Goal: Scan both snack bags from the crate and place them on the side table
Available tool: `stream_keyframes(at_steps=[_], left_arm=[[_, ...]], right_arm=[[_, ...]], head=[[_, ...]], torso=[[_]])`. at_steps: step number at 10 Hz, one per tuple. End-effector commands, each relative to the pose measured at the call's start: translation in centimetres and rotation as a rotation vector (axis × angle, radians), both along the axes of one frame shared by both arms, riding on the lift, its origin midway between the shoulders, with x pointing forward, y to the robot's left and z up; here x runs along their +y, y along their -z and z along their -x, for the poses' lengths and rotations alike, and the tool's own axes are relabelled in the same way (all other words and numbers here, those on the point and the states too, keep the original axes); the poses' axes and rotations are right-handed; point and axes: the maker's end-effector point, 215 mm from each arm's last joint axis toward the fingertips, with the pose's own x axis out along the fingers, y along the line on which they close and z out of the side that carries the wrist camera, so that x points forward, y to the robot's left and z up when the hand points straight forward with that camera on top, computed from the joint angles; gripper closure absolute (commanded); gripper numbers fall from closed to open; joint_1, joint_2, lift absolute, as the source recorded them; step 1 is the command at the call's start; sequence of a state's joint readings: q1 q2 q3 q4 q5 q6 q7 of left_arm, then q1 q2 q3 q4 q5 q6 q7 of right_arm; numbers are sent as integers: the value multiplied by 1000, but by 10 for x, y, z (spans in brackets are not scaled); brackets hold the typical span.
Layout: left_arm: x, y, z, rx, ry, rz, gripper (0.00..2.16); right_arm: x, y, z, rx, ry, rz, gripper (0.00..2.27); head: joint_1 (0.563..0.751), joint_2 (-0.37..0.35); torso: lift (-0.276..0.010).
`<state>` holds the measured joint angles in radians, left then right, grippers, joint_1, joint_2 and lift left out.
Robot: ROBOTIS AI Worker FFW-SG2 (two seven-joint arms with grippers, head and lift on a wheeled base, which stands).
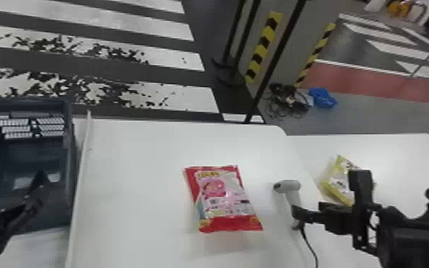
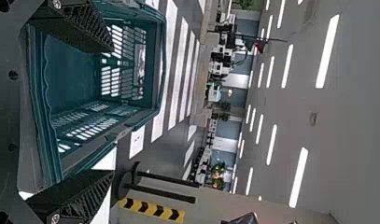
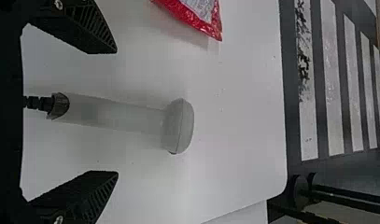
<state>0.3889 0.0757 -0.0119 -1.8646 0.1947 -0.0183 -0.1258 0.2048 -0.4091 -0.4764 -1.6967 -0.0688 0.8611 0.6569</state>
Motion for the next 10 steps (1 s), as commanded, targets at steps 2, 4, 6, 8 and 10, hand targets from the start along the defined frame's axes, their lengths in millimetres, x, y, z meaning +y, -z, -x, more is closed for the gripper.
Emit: stream_keyframes(at_steps=[2,4,6,8,10], left_arm=[[3,2,0,4,-2,0,73],[0,4,0,7,-1,4,73],[2,6,2,12,-1,1,73],[3,6,3,10,-2,0,73],[3,7,3,11,-2,0,73]], right_arm=[[-5,13,0,46,-17,7,66],[-2,15,-9,49,-20,-7,83],[9,18,-19,57,-39,-15,235],[12,25,-20,83,-52,-9,596],[12,28,-17,104,-44,-9,1700]], head=[[695,-350],[695,-350],[695,-350],[695,-341],[695,-337]], torso=[[-95],[-95],[-95],[-95],[-95]])
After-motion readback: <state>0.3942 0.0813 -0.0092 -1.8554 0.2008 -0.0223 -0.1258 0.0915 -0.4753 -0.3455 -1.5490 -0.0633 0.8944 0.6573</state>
